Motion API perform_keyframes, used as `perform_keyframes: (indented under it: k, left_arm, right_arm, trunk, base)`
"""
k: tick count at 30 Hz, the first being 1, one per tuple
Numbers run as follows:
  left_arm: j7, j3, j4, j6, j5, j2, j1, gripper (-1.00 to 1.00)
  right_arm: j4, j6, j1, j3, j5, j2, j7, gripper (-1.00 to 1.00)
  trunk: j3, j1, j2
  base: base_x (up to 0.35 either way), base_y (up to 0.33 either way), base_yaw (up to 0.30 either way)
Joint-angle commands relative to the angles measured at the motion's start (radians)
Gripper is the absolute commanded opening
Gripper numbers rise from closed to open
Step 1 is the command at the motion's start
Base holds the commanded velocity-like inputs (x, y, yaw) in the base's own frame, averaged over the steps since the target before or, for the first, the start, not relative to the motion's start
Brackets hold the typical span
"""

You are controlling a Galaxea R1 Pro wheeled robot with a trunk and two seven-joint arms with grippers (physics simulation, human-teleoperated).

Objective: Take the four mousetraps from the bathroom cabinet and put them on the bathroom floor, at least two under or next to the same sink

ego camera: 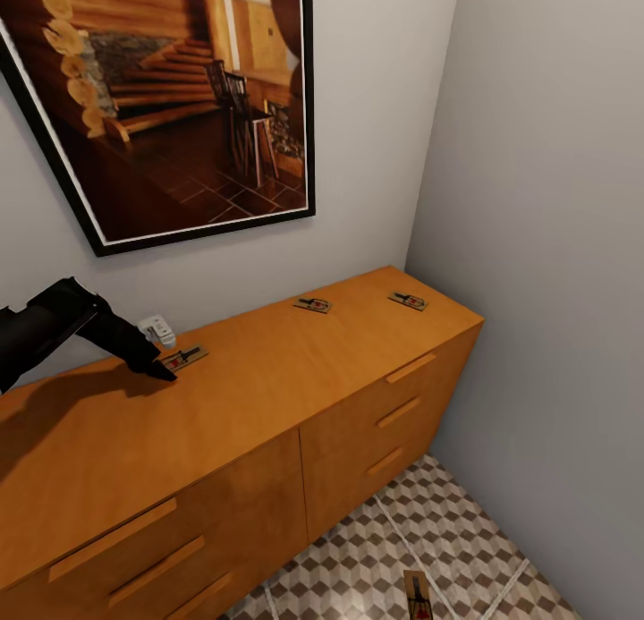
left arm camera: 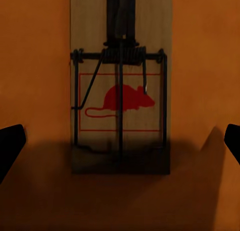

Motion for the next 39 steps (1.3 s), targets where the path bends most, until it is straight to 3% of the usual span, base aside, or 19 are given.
perform_keyframes:
  k: [1,39]
  left_arm:
    - [-0.006,-0.001,-0.001,0.008,-0.005,0.001,-0.001,1.00]
    - [-0.006,-0.005,0.035,0.007,-0.005,-0.001,-0.001,1.00]
  right_arm:
    - [0.001,-0.003,-0.001,-0.005,0.005,0.000,-0.005,-1.00]
    - [0.001,-0.003,-0.001,-0.005,0.005,0.000,-0.005,-1.00]
  trunk:
    - [-0.001,0.000,-0.001]
    - [-0.001,0.000,-0.001]
  base:
    - [0.000,0.000,0.000]
    - [0.000,0.000,0.000]
